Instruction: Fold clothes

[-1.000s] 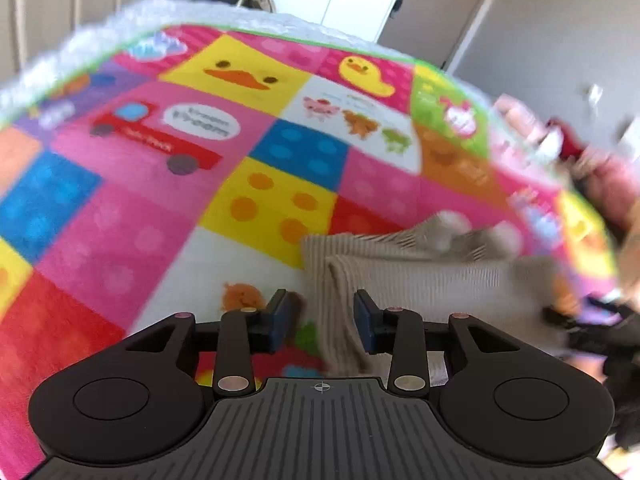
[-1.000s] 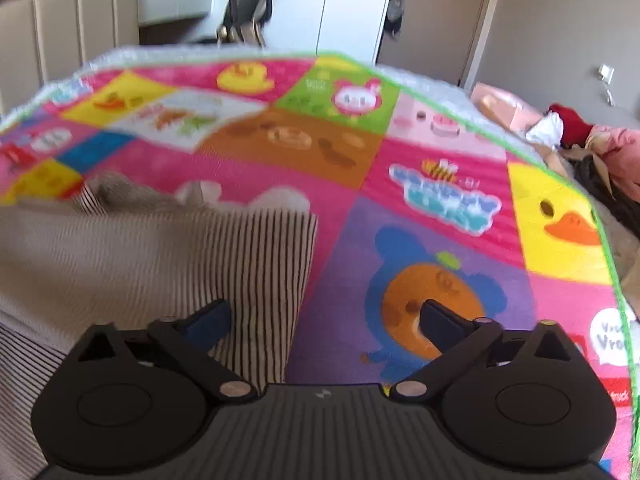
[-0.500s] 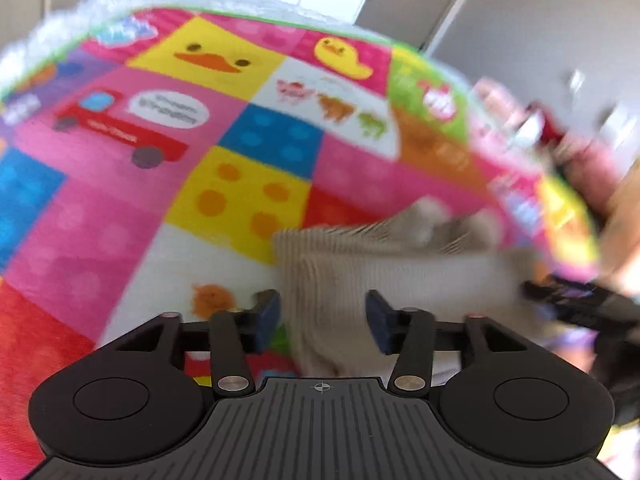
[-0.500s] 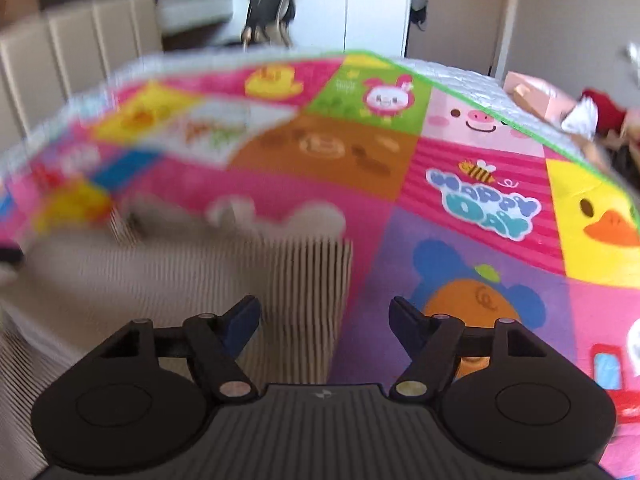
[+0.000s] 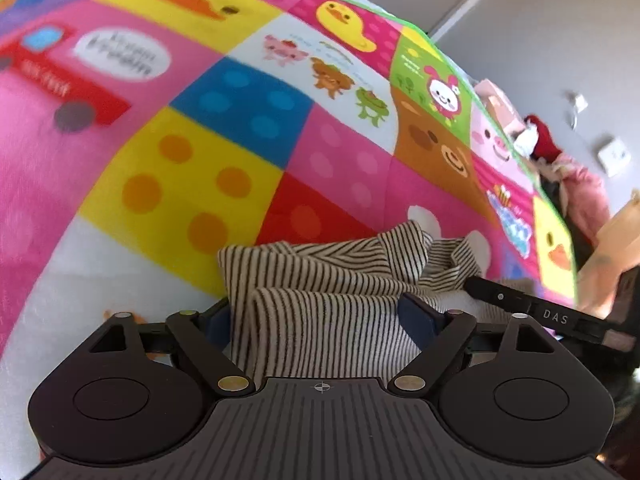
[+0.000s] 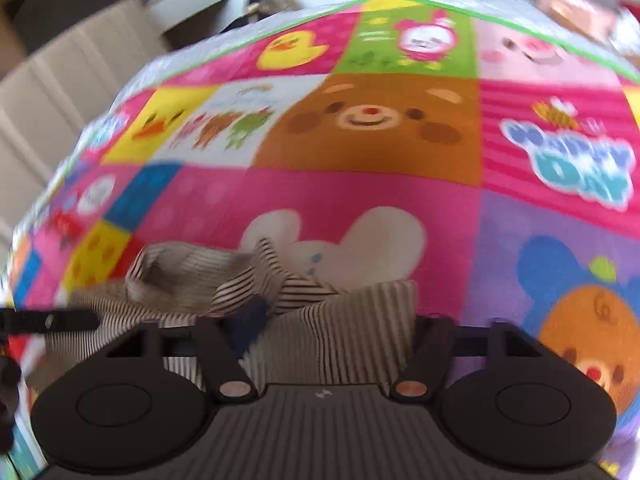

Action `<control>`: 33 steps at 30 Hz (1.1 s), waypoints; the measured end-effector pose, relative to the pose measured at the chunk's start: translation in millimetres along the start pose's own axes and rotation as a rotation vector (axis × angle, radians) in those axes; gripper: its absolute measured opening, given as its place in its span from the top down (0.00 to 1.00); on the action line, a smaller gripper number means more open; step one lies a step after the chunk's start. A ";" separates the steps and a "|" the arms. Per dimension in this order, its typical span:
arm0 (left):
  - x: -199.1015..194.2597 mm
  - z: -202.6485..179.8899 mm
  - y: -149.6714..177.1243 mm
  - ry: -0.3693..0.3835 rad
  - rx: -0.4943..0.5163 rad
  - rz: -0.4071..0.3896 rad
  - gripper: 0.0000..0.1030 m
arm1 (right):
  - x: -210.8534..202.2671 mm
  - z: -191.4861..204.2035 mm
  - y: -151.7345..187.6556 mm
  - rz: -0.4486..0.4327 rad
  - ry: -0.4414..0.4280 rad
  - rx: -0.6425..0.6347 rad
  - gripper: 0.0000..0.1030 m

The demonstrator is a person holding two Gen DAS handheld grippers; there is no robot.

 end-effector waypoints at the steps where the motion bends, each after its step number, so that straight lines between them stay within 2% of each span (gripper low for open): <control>1: -3.0 -0.2 1.0 -0.001 0.019 -0.002 0.48 | -4.3 3.0 0.0 0.000 -0.002 -0.025 0.68; 2: -6.5 0.0 2.2 0.001 0.035 -0.003 0.62 | -9.8 4.6 -0.2 -0.006 -0.002 -0.049 0.75; 4: -13.4 0.3 4.4 0.006 0.066 -0.005 0.70 | -26.0 6.1 -1.6 -0.036 -0.019 -0.078 0.78; 10: -60.4 -21.8 11.6 0.058 0.174 -0.070 0.74 | -86.7 19.9 -0.2 -0.114 -0.087 -0.142 0.81; 14: -100.5 -35.7 34.6 0.110 0.256 -0.106 0.75 | -138.0 34.2 20.9 -0.163 -0.132 -0.200 0.82; 18: -145.5 -37.3 72.2 0.167 0.268 -0.151 0.75 | -193.9 42.0 60.9 -0.221 -0.169 -0.198 0.84; 20: -167.7 -36.7 97.3 0.196 0.274 -0.163 0.75 | -218.3 41.6 86.2 -0.237 -0.183 -0.189 0.88; 23: -196.6 -31.6 141.2 0.194 0.312 -0.166 0.75 | -248.3 41.0 132.6 -0.244 -0.169 -0.207 0.91; 28: -231.9 -5.4 207.8 0.183 0.210 -0.111 0.76 | -271.8 37.3 218.4 -0.163 -0.088 -0.316 0.90; 31: -246.1 1.1 229.9 0.186 0.142 -0.086 0.74 | -288.6 34.2 246.4 -0.152 -0.089 -0.295 0.90; 33: -254.1 3.6 240.9 0.195 0.094 -0.074 0.72 | -299.7 33.0 258.0 -0.155 -0.088 -0.275 0.82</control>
Point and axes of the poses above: each gripper's, at about its wrist camera, not at the fingertips, and x roughly the way its jaws point, z to its left, y to its underside, the point moved 8 cm from there along x, roughly the way its jaws point, and after that the axes turned 4 degrees about -z, right-handed, at the moved point
